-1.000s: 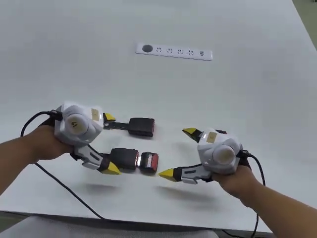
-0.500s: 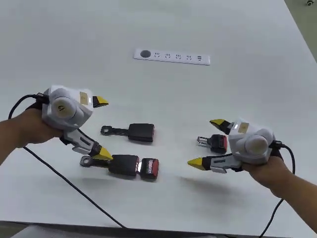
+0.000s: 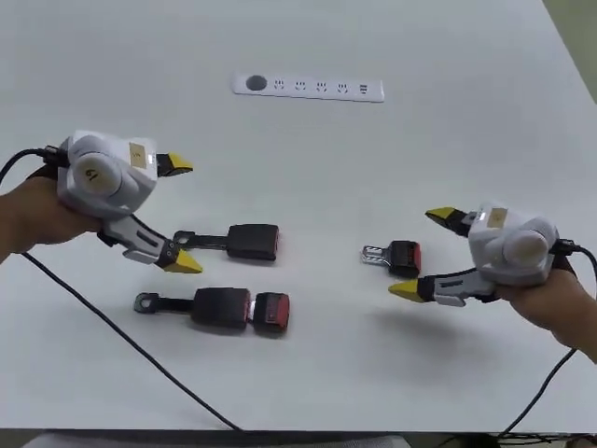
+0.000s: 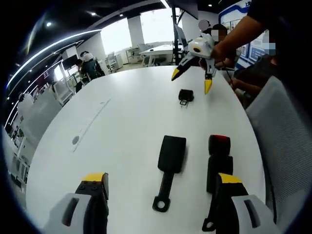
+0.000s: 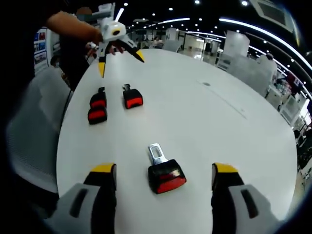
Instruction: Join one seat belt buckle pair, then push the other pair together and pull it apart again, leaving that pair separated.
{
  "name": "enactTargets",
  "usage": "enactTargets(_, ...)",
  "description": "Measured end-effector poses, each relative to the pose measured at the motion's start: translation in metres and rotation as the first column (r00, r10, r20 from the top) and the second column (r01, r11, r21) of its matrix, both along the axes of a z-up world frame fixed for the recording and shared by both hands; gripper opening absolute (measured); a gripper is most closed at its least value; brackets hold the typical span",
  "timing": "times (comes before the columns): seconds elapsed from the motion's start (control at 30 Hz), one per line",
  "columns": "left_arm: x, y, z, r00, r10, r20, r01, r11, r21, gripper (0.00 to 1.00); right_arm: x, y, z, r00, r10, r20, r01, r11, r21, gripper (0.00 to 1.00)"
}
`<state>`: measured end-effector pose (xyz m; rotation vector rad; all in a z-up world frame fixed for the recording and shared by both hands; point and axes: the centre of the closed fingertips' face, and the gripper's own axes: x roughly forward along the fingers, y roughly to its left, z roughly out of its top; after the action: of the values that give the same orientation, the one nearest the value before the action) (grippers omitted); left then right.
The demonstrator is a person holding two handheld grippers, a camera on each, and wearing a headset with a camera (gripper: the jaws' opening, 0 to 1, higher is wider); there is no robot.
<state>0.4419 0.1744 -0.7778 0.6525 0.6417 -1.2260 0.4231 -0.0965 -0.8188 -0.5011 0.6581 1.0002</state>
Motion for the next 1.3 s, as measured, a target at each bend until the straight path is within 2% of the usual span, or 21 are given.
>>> enactTargets(0.17,0.005,-0.011,-0.011,1.000,-0.004,-0.023,0.004,1.000,-0.010,0.90,0.000,-0.002,-0.008,0.999,0.014,-0.039,-0.014,1.000,0.009,0.77)
enactTargets(0.23,0.006,-0.017,-0.016,0.999,-0.009,-0.031,0.008,1.000,-0.018,0.89,-0.004,0.001,-0.012,0.996,0.025,-0.081,-0.024,1.000,0.021,0.73)
enactTargets(0.3,0.006,-0.022,-0.023,0.999,-0.013,-0.036,0.012,1.000,-0.017,0.88,-0.005,0.002,-0.013,0.996,0.039,-0.078,-0.038,0.999,0.014,0.71)
enactTargets(0.43,0.004,-0.032,-0.036,0.997,-0.033,-0.065,0.032,0.999,-0.024,0.86,-0.005,0.004,-0.016,0.994,0.049,-0.101,-0.048,0.999,0.018,0.74)
enactTargets(0.5,0.003,-0.033,-0.046,0.995,-0.051,-0.083,0.051,0.999,0.004,0.84,-0.008,0.005,-0.020,0.991,0.075,-0.115,-0.074,0.997,0.010,0.73)
enactTargets(0.63,0.003,-0.043,-0.052,0.992,-0.061,-0.107,0.060,0.998,-0.009,0.81,-0.005,0.006,-0.022,0.988,0.092,-0.126,-0.092,0.996,0.006,0.73)
enactTargets(0.73,0.002,-0.048,-0.057,0.990,-0.071,-0.118,0.070,0.997,-0.017,0.75,-0.002,0.007,-0.023,0.985,0.108,-0.132,-0.107,0.994,0.015,0.73)
enactTargets(0.83,0.003,-0.051,-0.060,0.989,-0.065,-0.130,0.062,0.998,-0.030,0.72,-0.001,0.006,-0.025,0.981,0.120,-0.152,-0.118,0.993,0.022,0.70)
enactTargets(0.9,0.001,-0.054,-0.062,0.985,-0.065,-0.159,0.057,0.997,-0.051,0.71,-0.004,0.005,-0.028,0.976,0.136,-0.172,-0.135,0.991,0.021,0.64)
enactTargets(0.97,-0.001,-0.055,-0.067,0.983,-0.074,-0.169,0.069,0.997,-0.037,0.70,-0.005,0.002,-0.029,0.974,0.135,-0.184,-0.134,0.991,0.018,0.56)
enactTargets(1.07,-0.006,-0.055,-0.069,0.977,-0.082,-0.196,0.077,0.996,-0.034,0.62,-0.006,0.002,-0.026,0.973,0.151,-0.176,-0.148,0.989,0.029,0.55)
enactTargets(1.13,-0.008,-0.054,-0.072,0.978,-0.092,-0.188,0.089,0.996,-0.020,0.55,-0.007,0.001,-0.025,0.970,0.164,-0.179,-0.161,0.986,0.030,0.53)
enactTargets(1.17,-0.007,-0.055,-0.071,0.979,-0.098,-0.178,0.095,0.995,-0.025,0.56,-0.007,0.000,-0.025,0.969,0.167,-0.180,-0.164,0.986,0.033,0.50)
enactTargets(1.23,-0.005,-0.056,-0.071,0.980,-0.090,-0.180,0.087,0.996,-0.029,0.54,-0.006,0.001,-0.023,0.968,0.167,-0.188,-0.162,0.986,0.045,0.44)
enactTargets(1.3,-0.005,-0.055,-0.071,0.978,-0.104,-0.179,0.101,0.995,-0.021,0.50,-0.004,0.000,-0.024,0.968,0.184,-0.169,-0.181,0.983,0.034,0.40)
